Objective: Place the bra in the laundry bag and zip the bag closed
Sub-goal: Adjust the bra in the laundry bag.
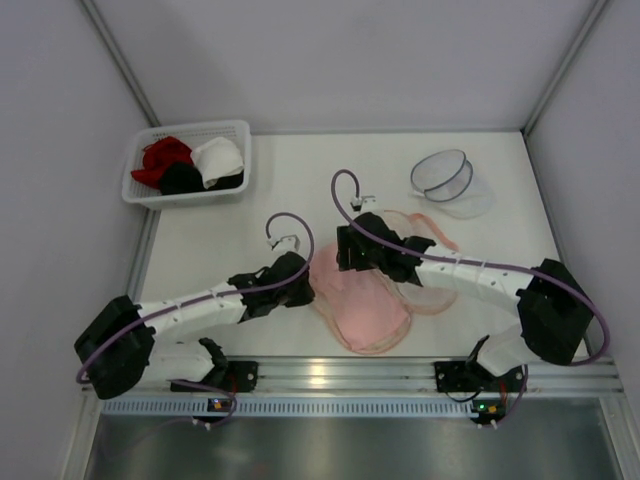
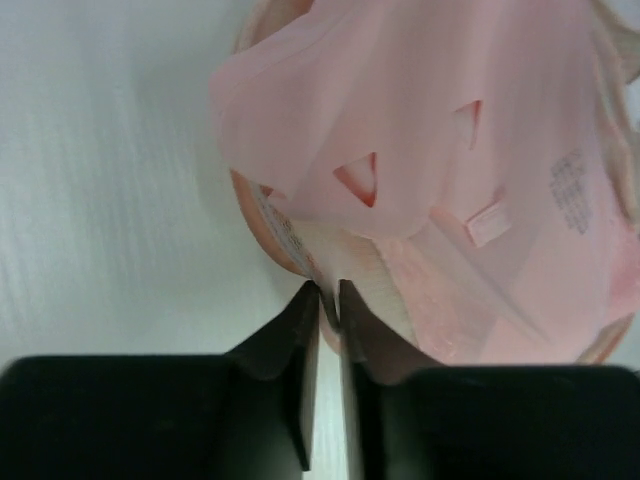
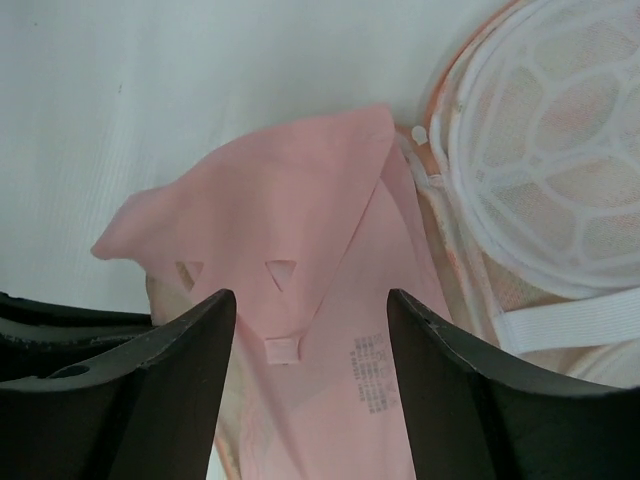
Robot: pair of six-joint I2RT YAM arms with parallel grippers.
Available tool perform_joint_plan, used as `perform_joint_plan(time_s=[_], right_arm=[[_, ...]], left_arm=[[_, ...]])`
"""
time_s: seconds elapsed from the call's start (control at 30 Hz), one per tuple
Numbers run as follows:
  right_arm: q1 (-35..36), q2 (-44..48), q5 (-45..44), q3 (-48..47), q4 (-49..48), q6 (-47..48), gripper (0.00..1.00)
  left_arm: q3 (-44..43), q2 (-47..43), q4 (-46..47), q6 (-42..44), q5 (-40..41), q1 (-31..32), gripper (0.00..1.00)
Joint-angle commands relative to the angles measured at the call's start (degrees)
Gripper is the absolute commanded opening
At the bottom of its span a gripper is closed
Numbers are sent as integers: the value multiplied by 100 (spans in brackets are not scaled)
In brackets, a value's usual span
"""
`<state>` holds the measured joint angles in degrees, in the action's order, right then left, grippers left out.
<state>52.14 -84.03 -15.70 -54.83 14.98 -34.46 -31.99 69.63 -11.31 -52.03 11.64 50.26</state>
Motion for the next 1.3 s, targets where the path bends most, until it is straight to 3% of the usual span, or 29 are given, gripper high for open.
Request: perform_joint_plan(time_s=[0.0, 0.1, 0.2, 0.43, 0.93, 1.27], right_arm=[[-20, 27, 366, -28, -356, 97, 63], [-46, 106, 585, 147, -373, 27, 63], [-46, 273, 909, 279, -478, -130, 60], [59, -78, 1148, 543, -883, -535, 52], [191, -790, 1193, 297, -962, -624, 49], [183, -667, 788, 324, -1357, -694, 9]], left_arm=[[-18, -186, -651, -203, 697, 10, 25], [-369, -431, -1326, 60, 1119, -16, 52], [-694, -747, -1698, 394, 1367, -139, 64], [-809, -951, -1585, 835, 763, -1227, 63], [-703, -801, -1207, 967, 401, -1352, 62], [-765, -766, -1119, 1142, 348, -1352, 61]])
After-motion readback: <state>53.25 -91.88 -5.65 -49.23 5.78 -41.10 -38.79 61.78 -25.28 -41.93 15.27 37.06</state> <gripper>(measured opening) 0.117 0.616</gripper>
